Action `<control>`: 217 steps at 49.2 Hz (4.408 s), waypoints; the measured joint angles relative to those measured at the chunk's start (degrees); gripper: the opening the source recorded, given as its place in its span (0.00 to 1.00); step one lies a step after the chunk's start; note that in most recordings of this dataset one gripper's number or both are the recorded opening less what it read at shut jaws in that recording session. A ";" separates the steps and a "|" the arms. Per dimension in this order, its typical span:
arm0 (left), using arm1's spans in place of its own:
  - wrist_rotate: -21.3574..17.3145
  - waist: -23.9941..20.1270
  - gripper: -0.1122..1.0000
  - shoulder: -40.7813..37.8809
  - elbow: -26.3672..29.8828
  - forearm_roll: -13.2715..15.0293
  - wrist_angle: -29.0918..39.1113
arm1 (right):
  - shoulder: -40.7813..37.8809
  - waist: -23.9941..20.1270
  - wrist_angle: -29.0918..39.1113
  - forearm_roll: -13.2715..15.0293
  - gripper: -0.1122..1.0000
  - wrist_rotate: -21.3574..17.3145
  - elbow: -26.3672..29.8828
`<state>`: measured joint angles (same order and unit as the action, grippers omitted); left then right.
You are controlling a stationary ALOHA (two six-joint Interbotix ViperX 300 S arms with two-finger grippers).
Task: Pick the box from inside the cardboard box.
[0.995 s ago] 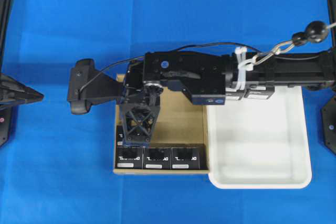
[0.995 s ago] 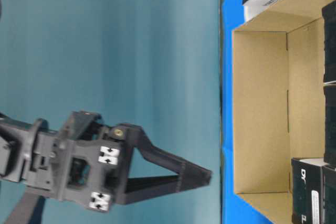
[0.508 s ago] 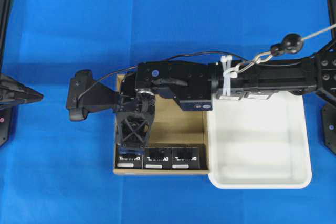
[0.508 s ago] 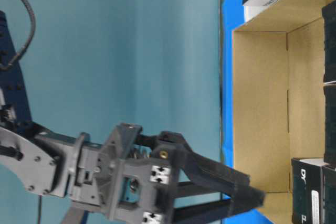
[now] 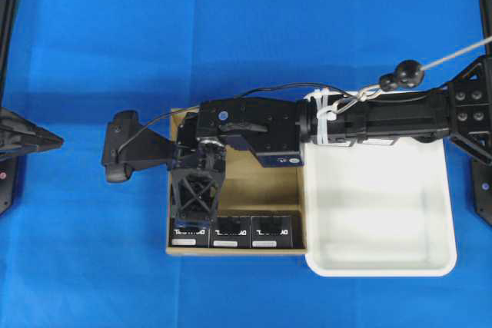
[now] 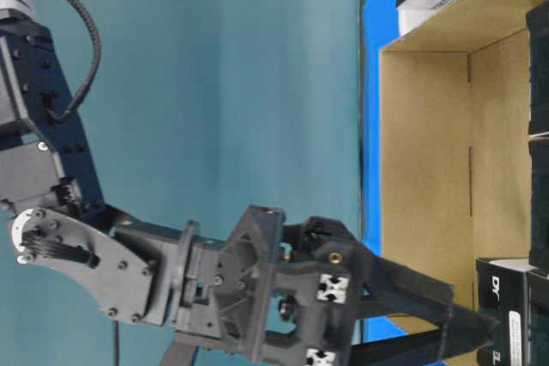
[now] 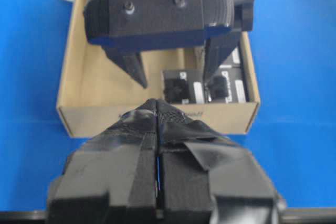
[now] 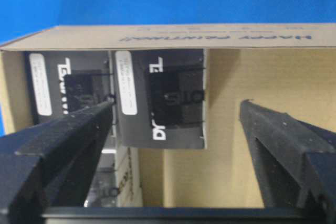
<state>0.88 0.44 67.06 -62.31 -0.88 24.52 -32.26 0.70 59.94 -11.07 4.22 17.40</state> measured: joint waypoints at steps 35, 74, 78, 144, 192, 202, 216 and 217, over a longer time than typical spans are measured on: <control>0.00 0.09 0.04 0.00 -0.09 0.09 0.00 | -1.58 -0.18 -2.02 -0.09 1.00 0.09 -0.26; 0.00 0.09 0.04 0.00 0.00 0.00 0.00 | -0.44 5.45 -6.59 -0.18 1.00 -0.18 -4.75; 0.00 0.09 0.04 0.00 0.00 0.00 0.00 | -0.44 5.98 -6.68 -0.18 1.00 0.09 -4.75; 0.00 0.00 0.04 0.09 0.09 0.09 0.00 | 10.37 8.79 24.26 0.00 1.00 2.46 21.97; 0.00 0.09 0.04 0.09 0.09 0.09 0.00 | 9.32 6.86 5.19 1.76 1.00 4.92 -0.26; 0.00 0.09 0.04 0.09 0.26 0.00 0.00 | 7.73 4.92 1.93 3.69 1.00 4.22 -2.20; 0.00 0.09 0.04 0.09 0.26 0.00 0.00 | 3.96 3.34 -0.70 4.48 1.00 3.78 -2.37; 0.00 0.09 0.04 0.09 0.26 0.09 0.00 | 3.78 3.25 -0.88 4.57 1.00 3.78 -2.46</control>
<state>0.88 0.53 67.15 -62.05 -0.79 24.52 -28.48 3.96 59.06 -6.50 8.00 14.94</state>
